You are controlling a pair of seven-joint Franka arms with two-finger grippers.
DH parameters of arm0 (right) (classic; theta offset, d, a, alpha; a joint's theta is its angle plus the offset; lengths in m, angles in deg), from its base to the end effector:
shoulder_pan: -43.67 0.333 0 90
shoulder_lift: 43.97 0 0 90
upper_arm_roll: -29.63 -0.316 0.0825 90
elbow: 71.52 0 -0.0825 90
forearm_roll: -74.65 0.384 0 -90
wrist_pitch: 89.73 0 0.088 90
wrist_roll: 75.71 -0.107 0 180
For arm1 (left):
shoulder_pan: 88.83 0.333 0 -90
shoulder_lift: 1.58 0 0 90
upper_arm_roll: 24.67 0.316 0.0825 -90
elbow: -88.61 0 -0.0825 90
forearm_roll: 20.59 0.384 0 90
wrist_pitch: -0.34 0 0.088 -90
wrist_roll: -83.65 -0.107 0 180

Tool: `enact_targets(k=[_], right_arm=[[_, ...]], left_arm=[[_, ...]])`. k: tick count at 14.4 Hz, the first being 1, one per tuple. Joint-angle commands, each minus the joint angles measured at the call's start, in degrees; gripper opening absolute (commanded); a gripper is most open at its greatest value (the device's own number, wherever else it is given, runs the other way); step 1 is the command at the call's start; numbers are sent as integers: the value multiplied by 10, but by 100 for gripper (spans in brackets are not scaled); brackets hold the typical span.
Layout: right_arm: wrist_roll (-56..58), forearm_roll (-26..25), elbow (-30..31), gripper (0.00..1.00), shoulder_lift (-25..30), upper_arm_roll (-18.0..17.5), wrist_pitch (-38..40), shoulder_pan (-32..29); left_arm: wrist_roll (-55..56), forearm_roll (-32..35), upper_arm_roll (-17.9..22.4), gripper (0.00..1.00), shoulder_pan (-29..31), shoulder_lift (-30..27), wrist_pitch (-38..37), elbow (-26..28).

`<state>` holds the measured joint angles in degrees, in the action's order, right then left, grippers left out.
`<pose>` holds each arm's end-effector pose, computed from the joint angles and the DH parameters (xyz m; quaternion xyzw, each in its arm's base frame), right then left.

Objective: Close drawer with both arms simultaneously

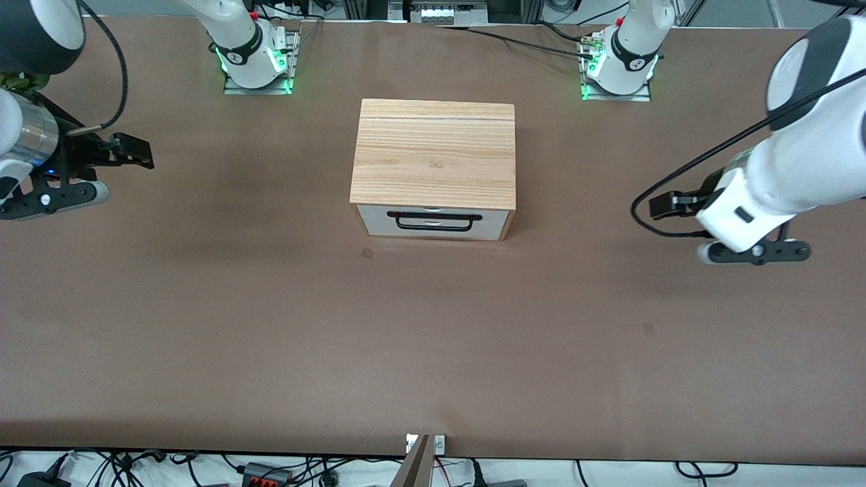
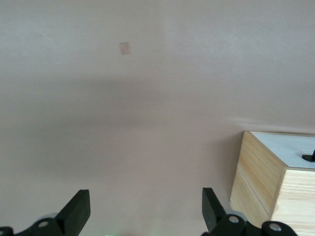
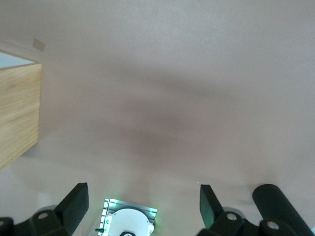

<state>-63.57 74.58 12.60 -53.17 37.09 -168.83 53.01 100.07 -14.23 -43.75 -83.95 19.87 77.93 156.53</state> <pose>0.5783 0.0247 0.5673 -0.9850 -0.1206 0.1236 0.0000 0.6286 -0.1013 0.5704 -0.9951 -0.0312 0.0915 0.0193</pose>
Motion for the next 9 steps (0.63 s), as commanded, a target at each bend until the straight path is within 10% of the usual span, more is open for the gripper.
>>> enact_targets(k=[1, 9], right_arm=[[-62, -6, 146, 100, 93, -68, -97, -59], [-76, -4, 159, 100, 124, -67, -141, -102]], left_arm=[[-26, -24, 53, 100, -7, -16, -6, -27], [-41, -82, 73, 100, -3, -22, -37, -45]])
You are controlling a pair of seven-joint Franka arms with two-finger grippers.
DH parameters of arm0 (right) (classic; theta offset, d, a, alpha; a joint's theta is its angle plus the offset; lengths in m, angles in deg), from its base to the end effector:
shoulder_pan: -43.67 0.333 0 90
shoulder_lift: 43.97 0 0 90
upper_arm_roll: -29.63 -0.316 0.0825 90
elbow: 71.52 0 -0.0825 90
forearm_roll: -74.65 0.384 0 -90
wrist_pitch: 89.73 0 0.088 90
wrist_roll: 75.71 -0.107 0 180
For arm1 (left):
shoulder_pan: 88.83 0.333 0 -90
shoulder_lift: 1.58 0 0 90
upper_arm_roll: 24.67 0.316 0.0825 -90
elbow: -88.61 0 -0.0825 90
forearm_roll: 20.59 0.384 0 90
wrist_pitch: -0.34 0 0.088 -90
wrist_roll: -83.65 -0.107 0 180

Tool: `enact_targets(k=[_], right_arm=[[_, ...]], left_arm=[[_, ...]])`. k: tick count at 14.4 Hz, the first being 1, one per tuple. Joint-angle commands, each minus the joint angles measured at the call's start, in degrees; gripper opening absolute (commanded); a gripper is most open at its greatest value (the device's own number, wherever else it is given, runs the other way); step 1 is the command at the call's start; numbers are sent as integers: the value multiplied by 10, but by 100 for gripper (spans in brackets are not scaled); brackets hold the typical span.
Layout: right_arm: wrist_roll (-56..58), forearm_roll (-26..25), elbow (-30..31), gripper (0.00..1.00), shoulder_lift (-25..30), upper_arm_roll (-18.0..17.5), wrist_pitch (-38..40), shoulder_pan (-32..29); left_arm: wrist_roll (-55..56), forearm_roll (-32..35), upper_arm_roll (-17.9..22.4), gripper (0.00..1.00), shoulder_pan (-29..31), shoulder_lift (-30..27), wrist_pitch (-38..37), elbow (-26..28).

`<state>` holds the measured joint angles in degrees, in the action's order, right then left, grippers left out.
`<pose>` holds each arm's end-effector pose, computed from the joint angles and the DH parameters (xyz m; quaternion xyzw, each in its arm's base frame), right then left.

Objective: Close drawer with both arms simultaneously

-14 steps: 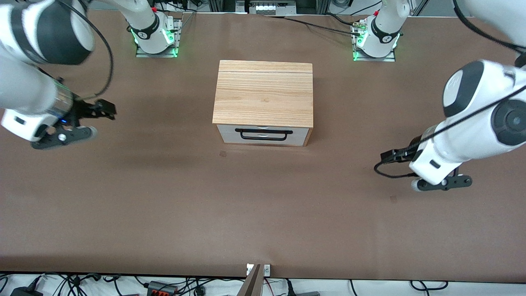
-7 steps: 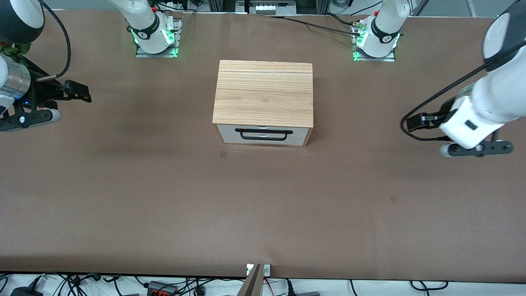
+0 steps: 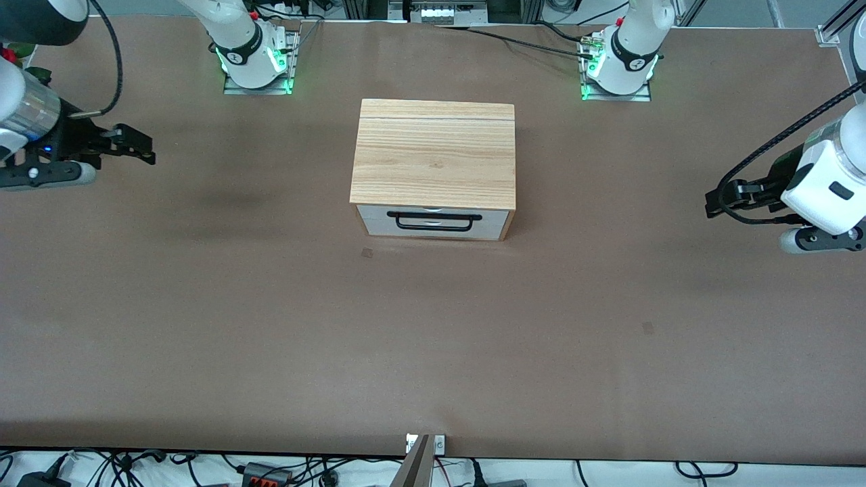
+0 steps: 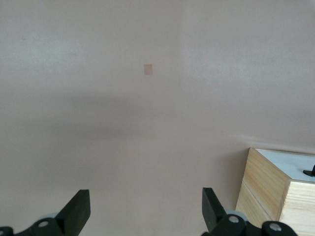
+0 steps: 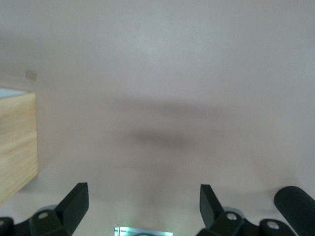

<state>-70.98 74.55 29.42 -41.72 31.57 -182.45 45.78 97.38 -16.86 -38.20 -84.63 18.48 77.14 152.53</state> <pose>0.5385 0.0011 0.5599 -0.9977 -0.0428 0.0521 0.0019 0.6281 -0.0634 0.6111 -0.9971 -0.0485 0.0587 0.0034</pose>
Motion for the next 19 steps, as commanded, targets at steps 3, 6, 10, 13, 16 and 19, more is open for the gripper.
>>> enact_targets(k=[3, 6, 10, 13, 16, 19], right_arm=[[1, -2, -13, 100, 7, -12, 3, -39], [-2, 1, -24, 100, 0, -8, 5, -40], [-10, 1, -24, 100, 0, -10, 5, -36], [-10, 1, -24, 100, 0, -11, 5, -36], [-10, 1, -24, 100, 0, -11, 5, -35], [-10, 1, -24, 100, 0, -12, 5, -35]], left_arm=[[-17, -88, 79, 100, -10, -75, 8, 94], [-18, -87, 79, 100, -11, -184, 97, 258], [-61, -87, 81, 100, -12, -206, 145, 304], [-82, -86, 82, 100, -12, -209, 145, 309], [-93, -87, 83, 100, -12, -205, 142, 307], [-93, -86, 83, 100, -13, -201, 138, 306]])
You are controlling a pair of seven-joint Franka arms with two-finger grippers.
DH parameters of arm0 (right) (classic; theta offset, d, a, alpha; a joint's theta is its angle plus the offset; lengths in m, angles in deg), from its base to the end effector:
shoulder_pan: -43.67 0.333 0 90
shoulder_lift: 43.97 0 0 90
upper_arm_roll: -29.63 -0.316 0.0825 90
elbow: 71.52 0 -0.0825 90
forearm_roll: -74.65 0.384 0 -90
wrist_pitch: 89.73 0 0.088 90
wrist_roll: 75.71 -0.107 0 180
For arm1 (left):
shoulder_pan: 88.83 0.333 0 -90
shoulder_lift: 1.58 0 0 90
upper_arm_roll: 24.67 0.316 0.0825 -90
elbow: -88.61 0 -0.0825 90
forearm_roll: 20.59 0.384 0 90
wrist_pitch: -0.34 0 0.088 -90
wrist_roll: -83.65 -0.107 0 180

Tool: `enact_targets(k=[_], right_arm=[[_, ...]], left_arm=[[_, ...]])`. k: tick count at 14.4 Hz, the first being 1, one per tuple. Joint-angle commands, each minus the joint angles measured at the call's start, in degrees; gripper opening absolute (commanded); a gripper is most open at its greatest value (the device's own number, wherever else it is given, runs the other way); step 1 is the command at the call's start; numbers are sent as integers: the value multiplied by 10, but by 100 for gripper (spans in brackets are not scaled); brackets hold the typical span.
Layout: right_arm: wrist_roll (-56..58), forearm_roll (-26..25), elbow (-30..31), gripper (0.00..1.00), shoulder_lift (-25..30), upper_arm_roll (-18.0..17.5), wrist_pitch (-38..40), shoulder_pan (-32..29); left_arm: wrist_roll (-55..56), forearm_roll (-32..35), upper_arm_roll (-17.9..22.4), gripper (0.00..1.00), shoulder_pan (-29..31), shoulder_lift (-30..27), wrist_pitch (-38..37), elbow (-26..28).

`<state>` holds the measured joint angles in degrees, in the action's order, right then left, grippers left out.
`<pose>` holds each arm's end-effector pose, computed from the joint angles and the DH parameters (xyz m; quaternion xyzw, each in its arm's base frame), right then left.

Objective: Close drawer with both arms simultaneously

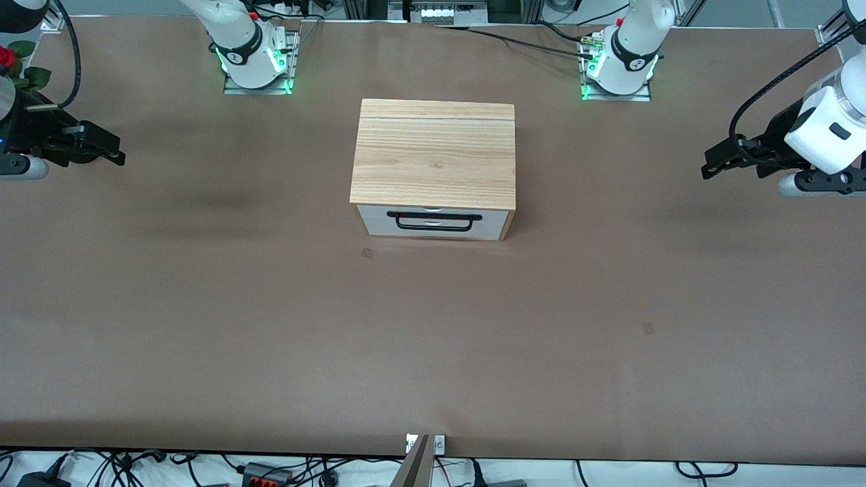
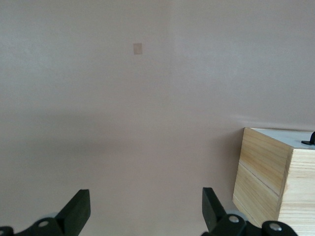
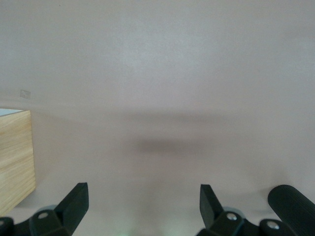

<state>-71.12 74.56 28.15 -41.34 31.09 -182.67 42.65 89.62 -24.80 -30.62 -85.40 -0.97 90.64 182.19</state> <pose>0.5387 -0.0238 0.5742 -0.9992 -0.0185 0.0357 0.0020 0.5545 -0.0319 0.5899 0.9982 0.0315 -0.0366 0.0346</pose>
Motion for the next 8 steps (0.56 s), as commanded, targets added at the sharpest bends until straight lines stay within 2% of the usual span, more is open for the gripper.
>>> enact_targets(k=[1, 8], right_arm=[[-8, 1, -11, 100, -3, -7, 7, -4], [-7, 2, -11, 100, -3, -7, 8, -3]], left_arm=[[-16, -6, 7, 100, -5, -5, 2, 9], [-23, 10, 5, 100, -6, -3, -9, 7]])
